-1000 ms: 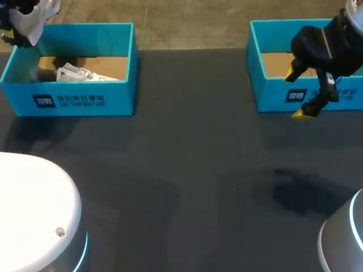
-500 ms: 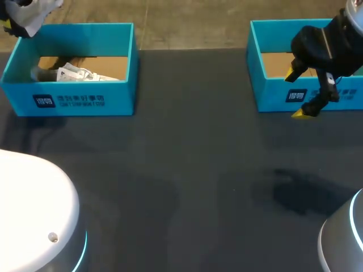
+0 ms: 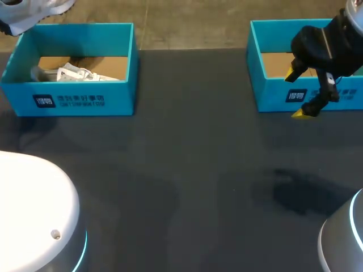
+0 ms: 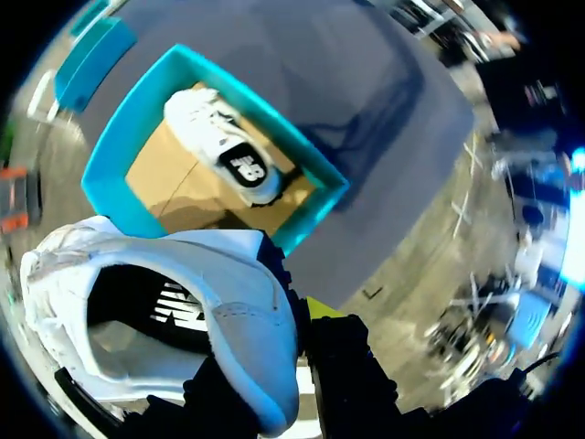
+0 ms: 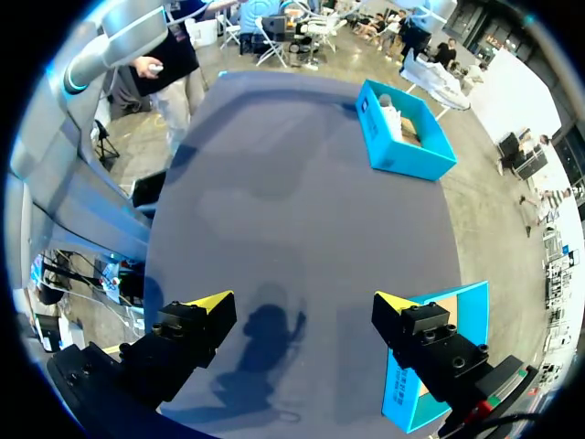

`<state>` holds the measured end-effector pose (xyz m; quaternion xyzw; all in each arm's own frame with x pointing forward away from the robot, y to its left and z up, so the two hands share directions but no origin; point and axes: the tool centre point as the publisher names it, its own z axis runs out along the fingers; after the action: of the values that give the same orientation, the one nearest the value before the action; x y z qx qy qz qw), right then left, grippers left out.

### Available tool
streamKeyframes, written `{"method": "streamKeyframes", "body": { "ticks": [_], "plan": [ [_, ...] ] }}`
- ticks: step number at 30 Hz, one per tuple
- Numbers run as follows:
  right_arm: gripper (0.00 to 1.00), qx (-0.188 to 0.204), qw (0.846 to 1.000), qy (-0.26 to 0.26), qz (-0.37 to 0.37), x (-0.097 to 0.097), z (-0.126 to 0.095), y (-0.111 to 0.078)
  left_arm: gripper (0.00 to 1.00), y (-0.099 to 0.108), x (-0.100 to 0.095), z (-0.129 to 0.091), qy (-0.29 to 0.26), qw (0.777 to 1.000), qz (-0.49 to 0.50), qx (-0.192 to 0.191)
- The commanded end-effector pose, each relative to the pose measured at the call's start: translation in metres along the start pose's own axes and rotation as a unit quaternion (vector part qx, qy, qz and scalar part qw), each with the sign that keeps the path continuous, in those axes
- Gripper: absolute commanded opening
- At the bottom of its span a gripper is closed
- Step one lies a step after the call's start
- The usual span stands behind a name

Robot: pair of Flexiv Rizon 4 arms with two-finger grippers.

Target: Take the shoe out of the shoebox, open the shoe tongue, remove and reinsert the insole, then place the shoe into the shoebox

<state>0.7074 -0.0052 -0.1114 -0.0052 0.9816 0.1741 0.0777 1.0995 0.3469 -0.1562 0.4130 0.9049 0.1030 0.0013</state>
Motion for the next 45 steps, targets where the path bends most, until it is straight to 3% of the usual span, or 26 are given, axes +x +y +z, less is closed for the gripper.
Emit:
{"method": "streamKeyframes", "body": {
  "ticks": [1,19,31,34,40,45],
  "plan": [
    [1.00,0.002,1.000,0.002,0.001,-0.002,0.001,0.001,0.00,-0.003,0.004,-0.001,-0.022,0.951,0.308,-0.035],
    [1.00,0.002,1.000,0.002,0.001,-0.002,0.001,0.001,0.00,-0.003,0.004,-0.001,-0.022,0.951,0.308,-0.035],
    [1.00,0.002,1.000,0.002,0.001,-0.002,0.001,0.001,0.00,-0.005,-0.022,0.012,-0.024,0.952,0.304,-0.039],
    [1.00,0.002,1.000,0.002,0.001,-0.002,0.001,0.001,0.00,0.000,-0.035,0.021,-0.007,0.953,0.298,-0.046],
    [1.00,0.002,1.000,0.002,0.001,-0.002,0.001,0.001,0.00,0.007,-0.049,0.033,-0.040,0.945,0.321,-0.048],
    [1.00,0.002,1.000,0.002,0.001,-0.002,0.001,0.001,0.00,0.013,-0.058,0.048,-0.031,0.945,0.323,-0.053]
  ]
}}
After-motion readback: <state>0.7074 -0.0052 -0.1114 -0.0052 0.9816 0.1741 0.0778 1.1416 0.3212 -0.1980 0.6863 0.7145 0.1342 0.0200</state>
